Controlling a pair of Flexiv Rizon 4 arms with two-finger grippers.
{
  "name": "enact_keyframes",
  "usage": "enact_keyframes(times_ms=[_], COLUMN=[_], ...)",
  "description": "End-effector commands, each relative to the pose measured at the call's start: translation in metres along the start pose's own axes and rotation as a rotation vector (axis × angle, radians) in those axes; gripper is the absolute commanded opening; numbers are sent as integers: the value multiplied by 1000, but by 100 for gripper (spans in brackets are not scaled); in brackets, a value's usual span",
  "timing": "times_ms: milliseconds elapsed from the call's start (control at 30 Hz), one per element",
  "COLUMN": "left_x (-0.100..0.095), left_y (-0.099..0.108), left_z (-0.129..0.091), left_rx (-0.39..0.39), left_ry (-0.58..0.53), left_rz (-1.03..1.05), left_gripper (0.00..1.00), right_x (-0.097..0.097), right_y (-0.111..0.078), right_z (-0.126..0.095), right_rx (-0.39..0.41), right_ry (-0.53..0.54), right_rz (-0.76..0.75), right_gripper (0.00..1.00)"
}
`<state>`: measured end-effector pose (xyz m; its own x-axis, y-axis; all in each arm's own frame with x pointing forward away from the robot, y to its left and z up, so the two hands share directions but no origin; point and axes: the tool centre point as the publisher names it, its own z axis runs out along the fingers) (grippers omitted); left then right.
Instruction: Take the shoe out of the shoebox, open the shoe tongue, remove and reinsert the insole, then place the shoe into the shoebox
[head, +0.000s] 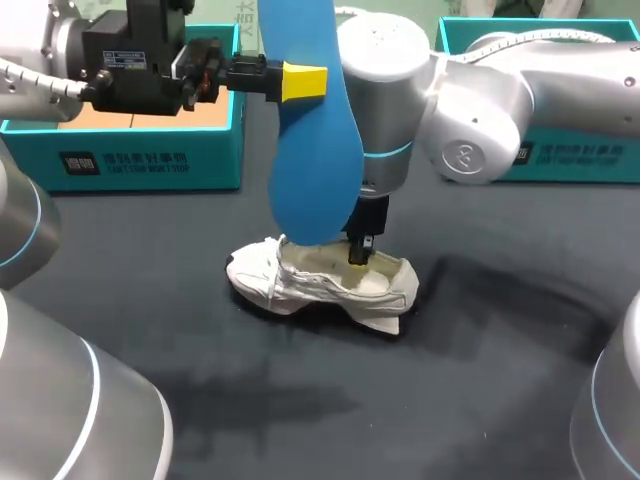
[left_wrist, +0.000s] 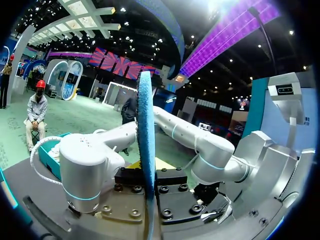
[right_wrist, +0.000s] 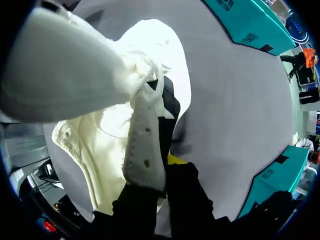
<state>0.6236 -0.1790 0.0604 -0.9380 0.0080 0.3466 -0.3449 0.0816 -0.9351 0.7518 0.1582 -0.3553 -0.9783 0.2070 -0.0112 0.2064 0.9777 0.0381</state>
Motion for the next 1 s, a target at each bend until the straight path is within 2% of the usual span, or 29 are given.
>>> enact_keyframes(times_ms=[33, 367, 400, 467, 900, 1000], left_x=[0, 0, 0, 0, 0, 0], left_y=[1, 1, 1, 1, 1, 1], left_z=[1, 1, 1, 1, 1, 1], left_rx=[1, 1, 1, 1, 1, 1], left_ry=[0, 0, 0, 0, 0, 0], left_rz=[0, 0, 0, 0, 0, 0], left_gripper=[0, 0, 0, 0, 0, 0], right_x=[6, 10, 13, 18, 18, 17], right_y=[-9, 1, 2, 3, 3, 4], right_z=[-16, -30, -31, -35, -35, -37], right_rx=[-19, -56, -70, -88, -88, -113], right_ry=[-18, -17, -22, -71, -71, -34], right_rz=[51, 288, 386, 477, 477, 586], right_gripper=[0, 0, 0, 0, 0, 0])
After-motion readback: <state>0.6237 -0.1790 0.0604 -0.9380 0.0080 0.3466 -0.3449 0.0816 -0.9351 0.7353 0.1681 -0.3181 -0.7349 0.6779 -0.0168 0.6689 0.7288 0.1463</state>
